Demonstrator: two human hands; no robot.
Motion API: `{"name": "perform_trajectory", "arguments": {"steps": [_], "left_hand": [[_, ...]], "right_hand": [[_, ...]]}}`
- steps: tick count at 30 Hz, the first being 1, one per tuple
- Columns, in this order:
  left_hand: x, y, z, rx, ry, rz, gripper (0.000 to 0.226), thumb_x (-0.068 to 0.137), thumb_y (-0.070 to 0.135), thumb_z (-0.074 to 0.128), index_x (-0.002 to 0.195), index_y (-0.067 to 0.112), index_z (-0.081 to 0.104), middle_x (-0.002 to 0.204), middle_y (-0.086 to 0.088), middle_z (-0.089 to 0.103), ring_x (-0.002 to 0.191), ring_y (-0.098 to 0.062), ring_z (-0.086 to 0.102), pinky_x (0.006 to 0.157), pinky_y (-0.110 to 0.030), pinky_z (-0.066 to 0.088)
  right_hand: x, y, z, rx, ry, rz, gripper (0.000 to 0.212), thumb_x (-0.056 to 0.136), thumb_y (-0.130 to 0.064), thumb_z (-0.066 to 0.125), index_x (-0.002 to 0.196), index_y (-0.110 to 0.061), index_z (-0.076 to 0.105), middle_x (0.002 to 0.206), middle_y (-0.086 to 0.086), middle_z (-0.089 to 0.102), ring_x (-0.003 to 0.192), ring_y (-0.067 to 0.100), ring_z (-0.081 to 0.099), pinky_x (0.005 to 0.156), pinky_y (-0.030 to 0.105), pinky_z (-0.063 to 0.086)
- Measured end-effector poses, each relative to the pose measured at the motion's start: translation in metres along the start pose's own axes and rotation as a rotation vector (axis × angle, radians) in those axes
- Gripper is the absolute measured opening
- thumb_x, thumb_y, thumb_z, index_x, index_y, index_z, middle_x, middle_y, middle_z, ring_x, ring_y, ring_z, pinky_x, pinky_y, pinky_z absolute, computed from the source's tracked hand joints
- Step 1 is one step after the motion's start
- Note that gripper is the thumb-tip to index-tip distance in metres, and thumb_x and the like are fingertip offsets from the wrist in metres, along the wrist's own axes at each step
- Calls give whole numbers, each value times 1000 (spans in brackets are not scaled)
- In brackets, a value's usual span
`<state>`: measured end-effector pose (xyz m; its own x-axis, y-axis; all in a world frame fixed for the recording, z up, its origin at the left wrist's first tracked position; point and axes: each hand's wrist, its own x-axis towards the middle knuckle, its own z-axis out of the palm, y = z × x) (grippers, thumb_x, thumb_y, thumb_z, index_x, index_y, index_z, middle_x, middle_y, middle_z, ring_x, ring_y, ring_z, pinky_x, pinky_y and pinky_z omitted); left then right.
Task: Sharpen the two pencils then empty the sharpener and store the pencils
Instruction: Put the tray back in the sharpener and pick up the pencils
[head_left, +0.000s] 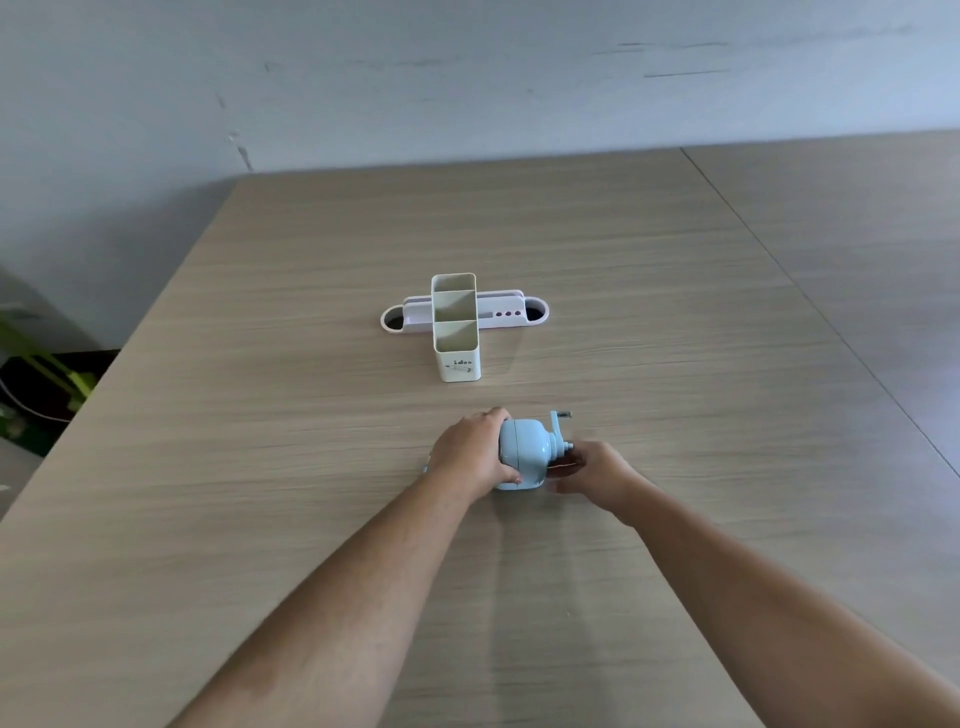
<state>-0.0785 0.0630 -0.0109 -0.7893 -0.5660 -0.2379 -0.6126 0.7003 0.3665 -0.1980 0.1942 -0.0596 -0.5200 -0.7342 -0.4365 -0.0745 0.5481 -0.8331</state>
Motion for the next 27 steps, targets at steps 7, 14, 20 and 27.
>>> {"name": "perform_trajectory", "arguments": {"steps": [7, 14, 20, 27], "left_hand": [[-8, -8, -7, 18, -97, -53, 111, 60, 36, 88, 147, 25, 21, 148, 0, 39, 132, -23, 45, 99, -42, 46], [-29, -51, -34, -44, 53, -256, 12, 79, 23, 67, 91, 22, 65, 107, 1, 67, 99, -24, 62, 82, -33, 52], [-41, -78, -12, -31, 19, -350, 16, 82, 21, 63, 91, 9, 69, 102, -8, 71, 97, -30, 65, 76, -33, 52], [-40, -102, 14, 6, -11, -422, 21, 84, 24, 66, 99, 9, 68, 107, -12, 70, 100, -33, 66, 79, -33, 53]], "right_hand": [[0, -12, -17, -65, 180, 76, 37, 80, 11, 46, 106, -4, 67, 89, 7, 67, 84, 19, 63, 71, 24, 46], [-26, -89, -3, -145, 490, -184, 32, 82, 0, 39, 89, -10, 68, 82, 3, 63, 60, 13, 52, 50, 19, 39], [-36, -97, 88, -339, 159, -217, 21, 83, -8, 48, 81, -10, 69, 61, -4, 55, 58, 17, 52, 52, 22, 43], [-8, -70, 136, -543, 84, -14, 30, 86, -6, 45, 57, -14, 45, 60, 6, 51, 63, 27, 50, 52, 27, 40]]}}
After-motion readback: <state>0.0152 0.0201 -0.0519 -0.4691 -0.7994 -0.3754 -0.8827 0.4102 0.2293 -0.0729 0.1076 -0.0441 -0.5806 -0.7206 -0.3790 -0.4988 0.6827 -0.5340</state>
